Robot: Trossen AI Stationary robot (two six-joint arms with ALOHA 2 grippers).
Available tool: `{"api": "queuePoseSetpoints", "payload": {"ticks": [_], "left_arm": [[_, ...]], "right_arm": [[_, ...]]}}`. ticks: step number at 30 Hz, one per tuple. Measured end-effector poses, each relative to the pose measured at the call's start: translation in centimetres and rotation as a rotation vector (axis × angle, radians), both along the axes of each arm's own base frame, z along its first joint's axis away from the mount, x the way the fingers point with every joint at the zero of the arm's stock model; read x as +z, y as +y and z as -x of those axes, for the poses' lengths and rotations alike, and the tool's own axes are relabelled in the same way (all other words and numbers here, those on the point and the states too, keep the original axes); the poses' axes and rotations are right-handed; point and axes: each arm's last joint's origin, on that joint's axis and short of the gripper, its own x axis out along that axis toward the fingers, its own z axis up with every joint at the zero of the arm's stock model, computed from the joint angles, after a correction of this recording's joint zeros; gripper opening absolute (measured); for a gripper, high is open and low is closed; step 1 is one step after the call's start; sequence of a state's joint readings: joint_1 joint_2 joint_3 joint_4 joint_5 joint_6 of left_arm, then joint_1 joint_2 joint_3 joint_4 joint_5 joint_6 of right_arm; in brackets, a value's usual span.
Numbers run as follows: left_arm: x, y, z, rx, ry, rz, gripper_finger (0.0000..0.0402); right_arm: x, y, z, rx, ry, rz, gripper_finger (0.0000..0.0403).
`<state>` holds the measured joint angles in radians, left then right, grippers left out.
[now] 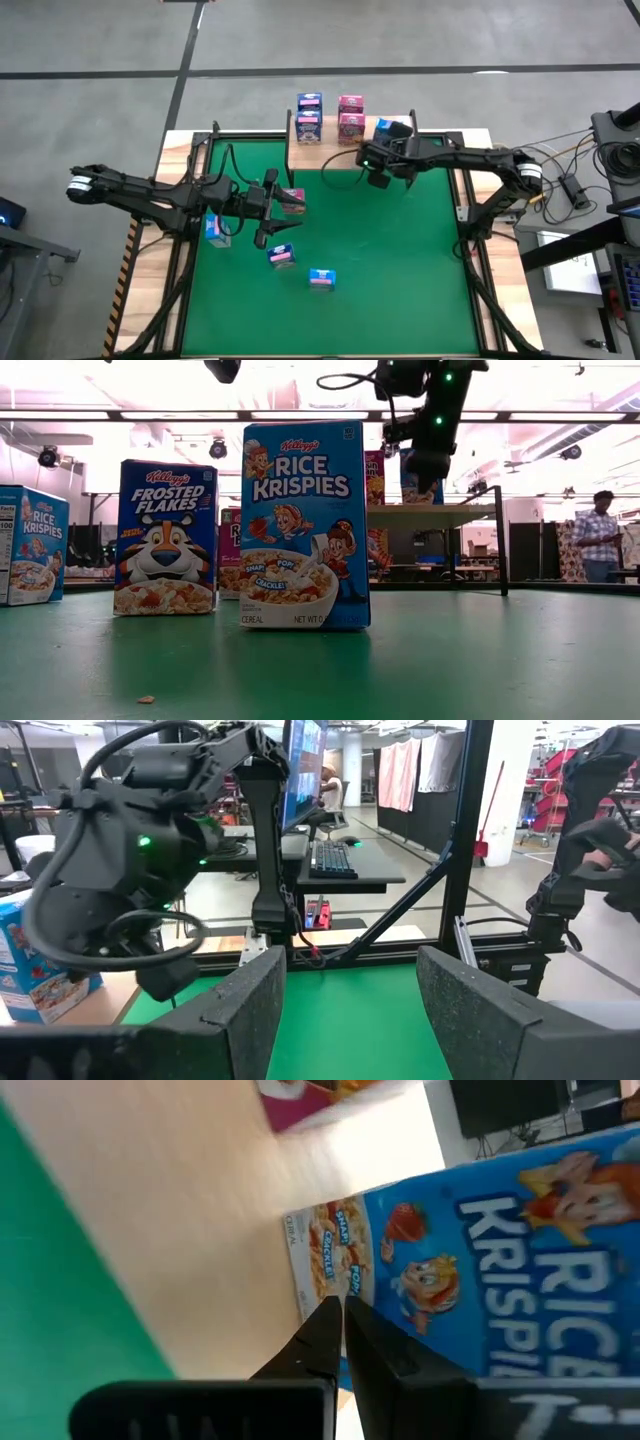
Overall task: Stack cereal on shelf
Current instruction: Put the right light blue cereal box on the shelf
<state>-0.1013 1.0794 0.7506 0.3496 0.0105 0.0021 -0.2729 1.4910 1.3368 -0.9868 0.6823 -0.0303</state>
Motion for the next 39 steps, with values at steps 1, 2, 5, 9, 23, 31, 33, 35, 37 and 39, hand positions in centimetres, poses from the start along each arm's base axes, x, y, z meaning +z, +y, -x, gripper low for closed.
{"api": "queuePoseSetpoints", "payload": {"ticks": [1, 2, 5, 9, 23, 31, 33, 35, 37, 39], "left_arm": [[0.0, 0.0, 0.0, 0.000, 0.000, 0.000, 0.0210], [0.0, 0.0, 0.0, 0.000, 0.000, 0.000, 0.0210], [0.0, 0.0, 0.0, 0.000, 0.000, 0.000, 0.0210], [0.0, 0.0, 0.0, 0.000, 0.000, 0.000, 0.0210], [0.0, 0.0, 0.0, 0.000, 0.002, 0.000, 0.0210], [0.0, 0.0, 0.0, 0.000, 0.002, 0.000, 0.0210], [0.0, 0.0, 0.0, 0.000, 0.002, 0.000, 0.0210], [0.0, 0.0, 0.0, 0.000, 0.002, 0.000, 0.0210], [0.0, 0.0, 0.0, 0.000, 0.002, 0.000, 0.0210], [0.0, 0.0, 0.0, 0.000, 0.002, 0.000, 0.0210]], "right_arm": [[-0.1, -0.2, 0.1, 0.000, 0.005, 0.002, 0.0009], [-0.2, -0.4, 0.1, -0.002, 0.008, 0.003, 0.0009], [-0.4, -0.9, 0.1, 0.011, 0.018, 0.011, 0.0009], [-0.5, -1.3, 0.1, 0.026, 0.028, 0.019, 0.0009], [-0.1, -1.5, 0.5, 0.001, 0.002, 0.020, 0.0009], [0.1, -2.7, 0.6, -0.005, -0.010, 0.039, 0.0009], [0.1, -3.0, 0.7, -0.008, -0.015, 0.044, 0.0009], [0.1, -3.2, 0.7, -0.010, -0.015, 0.046, 0.0009], [0.1, -3.4, 0.7, -0.012, -0.024, 0.046, 0.0009], [0.1, -3.7, 0.8, -0.018, -0.027, 0.048, 0.0009]]}}
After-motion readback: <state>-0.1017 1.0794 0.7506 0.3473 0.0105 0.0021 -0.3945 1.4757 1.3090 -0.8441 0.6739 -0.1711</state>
